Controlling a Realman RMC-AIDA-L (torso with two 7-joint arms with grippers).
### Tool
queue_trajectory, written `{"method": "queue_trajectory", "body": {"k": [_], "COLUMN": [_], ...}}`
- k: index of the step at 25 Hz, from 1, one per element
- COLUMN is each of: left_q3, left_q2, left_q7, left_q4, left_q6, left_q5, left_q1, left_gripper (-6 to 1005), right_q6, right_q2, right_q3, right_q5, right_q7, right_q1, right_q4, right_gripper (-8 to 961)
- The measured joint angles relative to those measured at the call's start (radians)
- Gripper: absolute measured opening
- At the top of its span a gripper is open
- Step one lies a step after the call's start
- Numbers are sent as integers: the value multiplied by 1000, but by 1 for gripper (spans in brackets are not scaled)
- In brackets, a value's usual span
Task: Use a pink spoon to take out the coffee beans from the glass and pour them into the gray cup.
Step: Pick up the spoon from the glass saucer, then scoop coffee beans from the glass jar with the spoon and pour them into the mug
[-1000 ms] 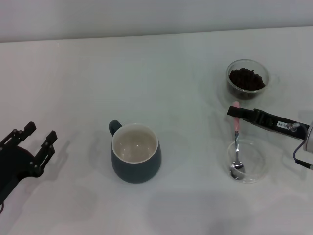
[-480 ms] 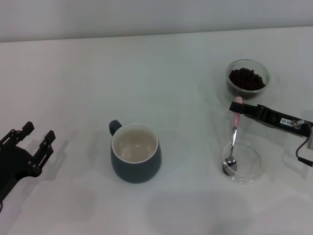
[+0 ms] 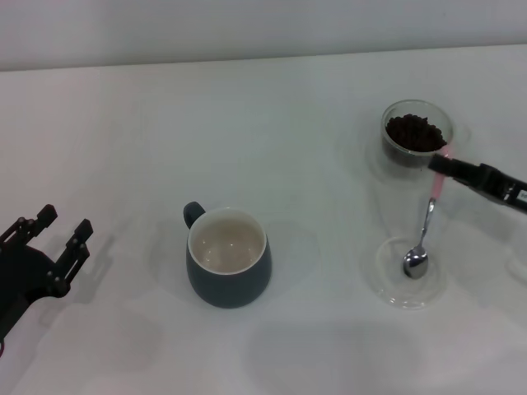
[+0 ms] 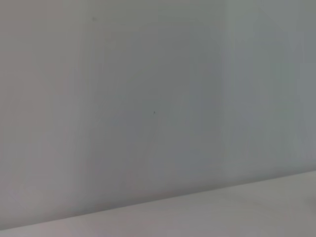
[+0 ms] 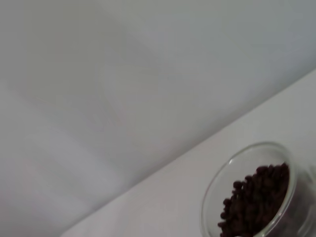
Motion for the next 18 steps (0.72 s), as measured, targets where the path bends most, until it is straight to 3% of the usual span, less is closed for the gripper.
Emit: {"method": "queue_trajectory", "body": {"k": [10,18], "left_q3": [0,6], "left_q2": [0,-2], "left_q7": [-1,-3], "left_q4": [0,0], "left_q6": [4,11], "left_q5": [0,1], "left_q1": [-5,-2], "left_gripper": [534,534], "right_q6": [136,139], "right_q2": [-25,-26], "right_q3": [97,155], "right_q5": [1,2], "right_q7": [1,-34], "right_q1": [-38,27], "right_q4": [-101,-189], "right_gripper": [148,148]}}
